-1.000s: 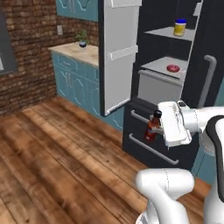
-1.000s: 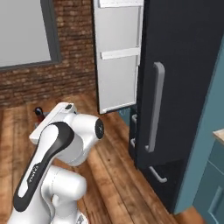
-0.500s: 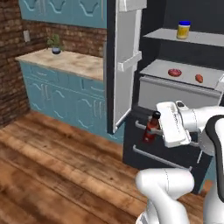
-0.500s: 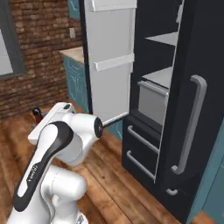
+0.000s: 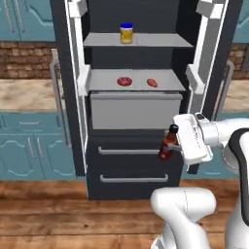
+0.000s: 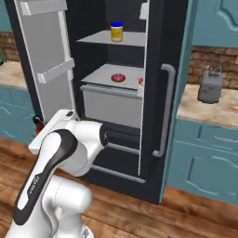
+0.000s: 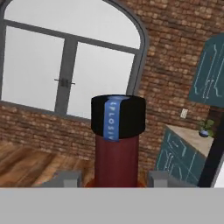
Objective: Place the condiment bottle and mayonnaise from the counter to the top shelf of the fridge. If the existing items in the fridge are on the top shelf, move them to other shelves.
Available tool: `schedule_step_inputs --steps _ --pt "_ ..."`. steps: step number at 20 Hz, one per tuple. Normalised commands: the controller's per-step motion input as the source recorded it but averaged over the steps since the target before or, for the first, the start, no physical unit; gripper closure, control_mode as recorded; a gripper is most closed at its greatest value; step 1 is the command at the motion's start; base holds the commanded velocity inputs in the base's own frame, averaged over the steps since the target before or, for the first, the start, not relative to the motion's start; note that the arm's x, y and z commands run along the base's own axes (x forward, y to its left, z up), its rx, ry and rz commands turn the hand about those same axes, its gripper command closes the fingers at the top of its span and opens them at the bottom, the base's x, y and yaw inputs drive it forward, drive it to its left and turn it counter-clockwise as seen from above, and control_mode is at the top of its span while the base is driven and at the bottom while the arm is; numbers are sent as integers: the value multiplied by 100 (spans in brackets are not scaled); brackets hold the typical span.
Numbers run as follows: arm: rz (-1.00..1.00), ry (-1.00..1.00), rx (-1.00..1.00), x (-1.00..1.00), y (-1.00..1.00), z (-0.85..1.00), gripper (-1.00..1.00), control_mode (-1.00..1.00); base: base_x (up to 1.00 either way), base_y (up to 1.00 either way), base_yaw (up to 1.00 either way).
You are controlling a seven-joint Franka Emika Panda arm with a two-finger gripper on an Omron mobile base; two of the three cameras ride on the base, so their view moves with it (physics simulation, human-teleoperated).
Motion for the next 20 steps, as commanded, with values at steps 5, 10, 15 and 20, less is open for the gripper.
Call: schedule_step_inputs --steps 5,10,15,20 --pt "0 0 0 0 0 0 100 100 51 90 -62" --pt "0 0 0 0 0 0 100 100 47 65 -33" --pt "0 0 0 0 0 0 100 100 77 14 -11" --pt "0 0 0 0 0 0 100 100 88 19 -11"
